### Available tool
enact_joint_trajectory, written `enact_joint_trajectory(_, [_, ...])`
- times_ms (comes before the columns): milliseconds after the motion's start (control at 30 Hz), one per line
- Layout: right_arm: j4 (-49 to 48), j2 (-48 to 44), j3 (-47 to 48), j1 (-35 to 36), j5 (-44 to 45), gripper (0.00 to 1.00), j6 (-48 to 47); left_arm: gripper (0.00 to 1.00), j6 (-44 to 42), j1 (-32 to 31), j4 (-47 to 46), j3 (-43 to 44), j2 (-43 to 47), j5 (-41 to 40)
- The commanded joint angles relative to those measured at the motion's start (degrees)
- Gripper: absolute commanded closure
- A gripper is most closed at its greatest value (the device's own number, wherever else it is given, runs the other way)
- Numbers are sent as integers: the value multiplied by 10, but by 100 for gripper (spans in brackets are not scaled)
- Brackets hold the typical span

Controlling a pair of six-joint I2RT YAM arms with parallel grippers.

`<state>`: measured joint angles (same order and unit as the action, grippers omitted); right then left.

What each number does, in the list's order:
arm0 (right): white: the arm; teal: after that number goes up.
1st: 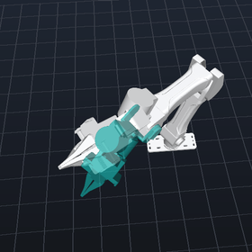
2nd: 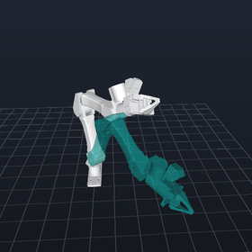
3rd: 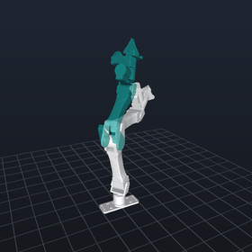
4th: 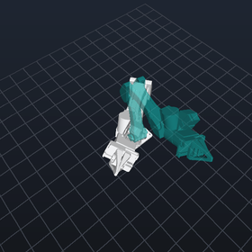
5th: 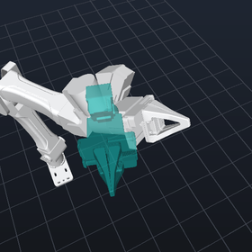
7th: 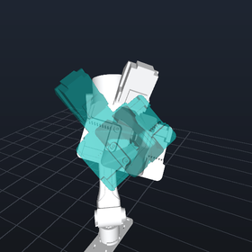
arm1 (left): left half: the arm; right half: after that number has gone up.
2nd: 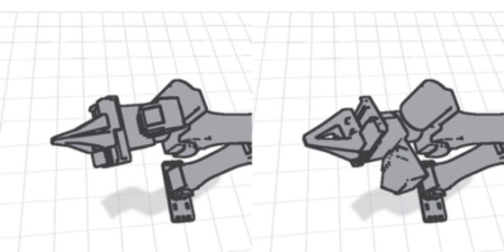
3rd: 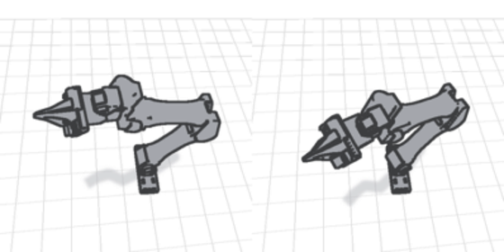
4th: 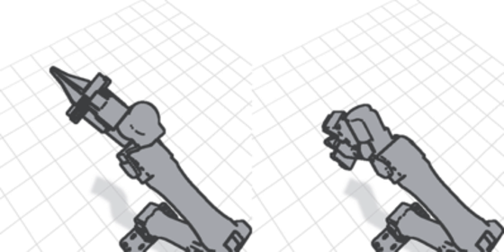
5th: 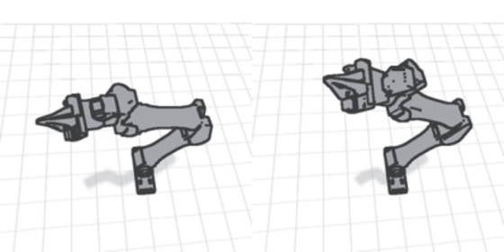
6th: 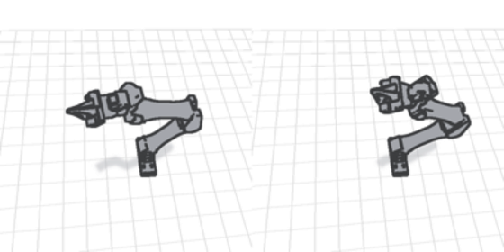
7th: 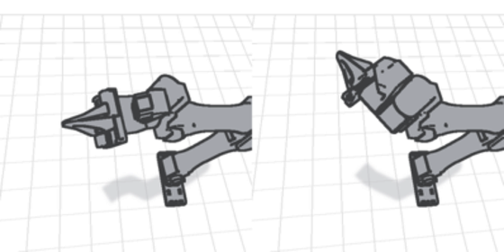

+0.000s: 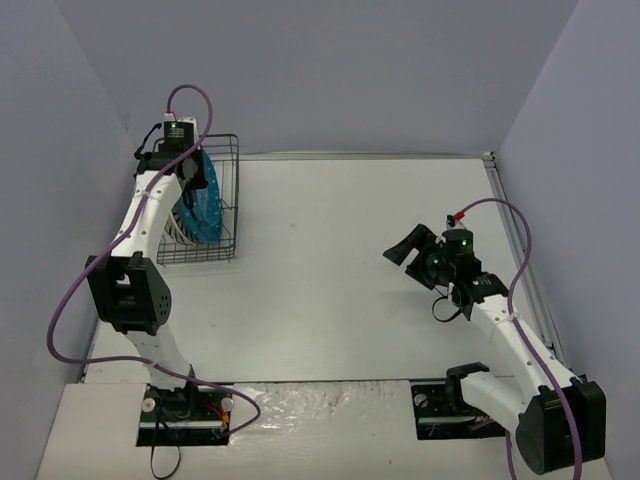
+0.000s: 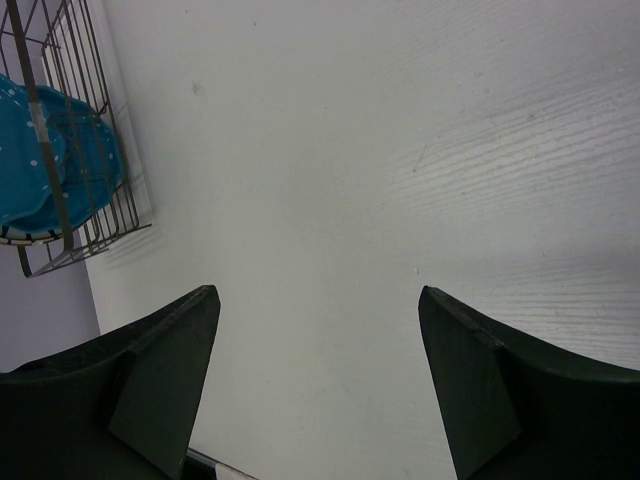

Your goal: Load the plates into the dish rack

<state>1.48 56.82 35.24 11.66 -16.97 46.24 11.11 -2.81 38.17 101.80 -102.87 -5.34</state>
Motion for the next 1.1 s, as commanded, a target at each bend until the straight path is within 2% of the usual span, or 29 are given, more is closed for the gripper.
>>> enact_joint_trajectory(0, [-32, -6, 1, 1, 1, 23, -3, 100, -2, 7, -69, 43, 14, -7])
enact_joint_trajectory(1067, [-42, -10, -7, 1, -5, 23, 2, 100, 13, -6, -58, 31, -36, 19])
